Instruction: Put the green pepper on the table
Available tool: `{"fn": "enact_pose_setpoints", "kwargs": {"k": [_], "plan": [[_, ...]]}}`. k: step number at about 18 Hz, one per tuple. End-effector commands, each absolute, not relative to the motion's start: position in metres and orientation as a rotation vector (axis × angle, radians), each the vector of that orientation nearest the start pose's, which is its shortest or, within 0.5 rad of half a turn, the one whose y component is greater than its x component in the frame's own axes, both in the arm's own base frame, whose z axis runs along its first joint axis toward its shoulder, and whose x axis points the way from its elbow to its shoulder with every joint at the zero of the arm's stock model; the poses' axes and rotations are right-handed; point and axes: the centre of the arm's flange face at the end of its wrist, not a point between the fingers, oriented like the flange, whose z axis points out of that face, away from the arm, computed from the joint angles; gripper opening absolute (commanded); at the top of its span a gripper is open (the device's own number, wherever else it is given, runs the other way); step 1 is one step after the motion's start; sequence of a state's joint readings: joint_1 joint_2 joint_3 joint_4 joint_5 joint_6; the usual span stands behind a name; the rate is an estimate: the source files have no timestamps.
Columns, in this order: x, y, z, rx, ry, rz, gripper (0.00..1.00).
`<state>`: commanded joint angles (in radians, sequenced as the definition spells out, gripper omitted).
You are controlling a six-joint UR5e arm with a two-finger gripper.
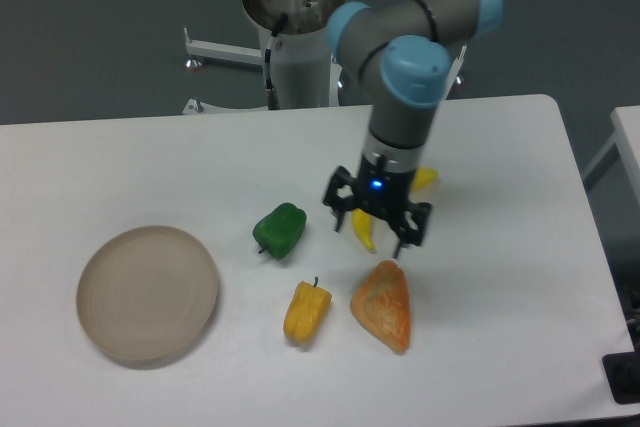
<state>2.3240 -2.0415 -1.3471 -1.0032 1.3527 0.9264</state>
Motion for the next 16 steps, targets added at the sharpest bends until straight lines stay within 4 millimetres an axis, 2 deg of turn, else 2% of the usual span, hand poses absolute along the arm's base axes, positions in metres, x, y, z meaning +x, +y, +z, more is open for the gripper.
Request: {"fn": "enact_pose_setpoints", "kwargs": {"k": [5, 9, 13, 16], "plan": [[-0.4, 0.636, 0.373, -2.798, 0.459, 0.302, 1.0], [-0.426, 0.645, 0.362, -2.879, 0.526, 0.45, 1.0], [-0.438, 0.655, 0.347, -2.883, 0.668, 0.483, 1.0], [-0.445, 0.657, 0.335, -2.921, 0.683, 0.513, 1.0]]}}
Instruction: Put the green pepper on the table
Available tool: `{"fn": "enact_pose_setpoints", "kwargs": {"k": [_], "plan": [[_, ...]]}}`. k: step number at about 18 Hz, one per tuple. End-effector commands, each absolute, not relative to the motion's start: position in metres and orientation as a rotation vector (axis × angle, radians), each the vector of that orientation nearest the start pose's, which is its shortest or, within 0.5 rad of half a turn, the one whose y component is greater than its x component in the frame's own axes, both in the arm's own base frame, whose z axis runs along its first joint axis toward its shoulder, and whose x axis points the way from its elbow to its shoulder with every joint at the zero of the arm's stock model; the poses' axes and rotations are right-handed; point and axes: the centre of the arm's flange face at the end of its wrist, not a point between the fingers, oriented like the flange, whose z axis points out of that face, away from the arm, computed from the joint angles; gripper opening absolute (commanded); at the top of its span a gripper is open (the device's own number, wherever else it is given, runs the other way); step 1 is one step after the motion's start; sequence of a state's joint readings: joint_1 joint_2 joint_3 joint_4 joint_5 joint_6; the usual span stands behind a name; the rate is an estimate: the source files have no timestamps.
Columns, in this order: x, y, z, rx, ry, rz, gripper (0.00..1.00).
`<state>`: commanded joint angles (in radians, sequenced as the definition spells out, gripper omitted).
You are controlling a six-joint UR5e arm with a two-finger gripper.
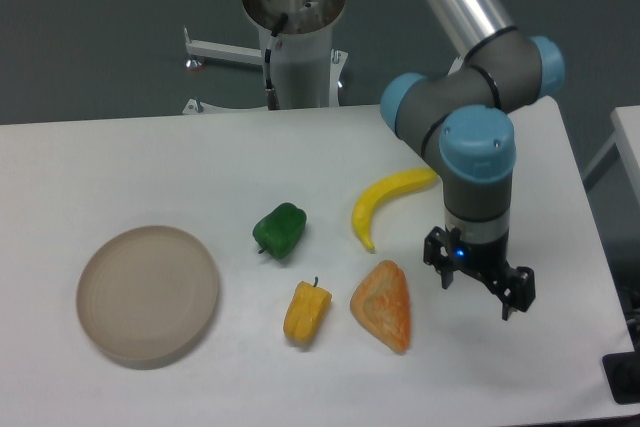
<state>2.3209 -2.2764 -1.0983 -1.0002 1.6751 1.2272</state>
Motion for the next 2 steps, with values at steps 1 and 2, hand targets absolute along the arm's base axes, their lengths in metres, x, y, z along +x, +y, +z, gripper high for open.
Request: {"fn": "enact_pose_setpoints", "kwargs": {"k": [1, 2], "plan": [[-0.4452, 0.6579, 0.3333, -2.923, 0.681, 0.512, 1.0], [-0.4451, 0.6595, 0.3293, -2.926, 0.684, 0.507, 1.0]]}}
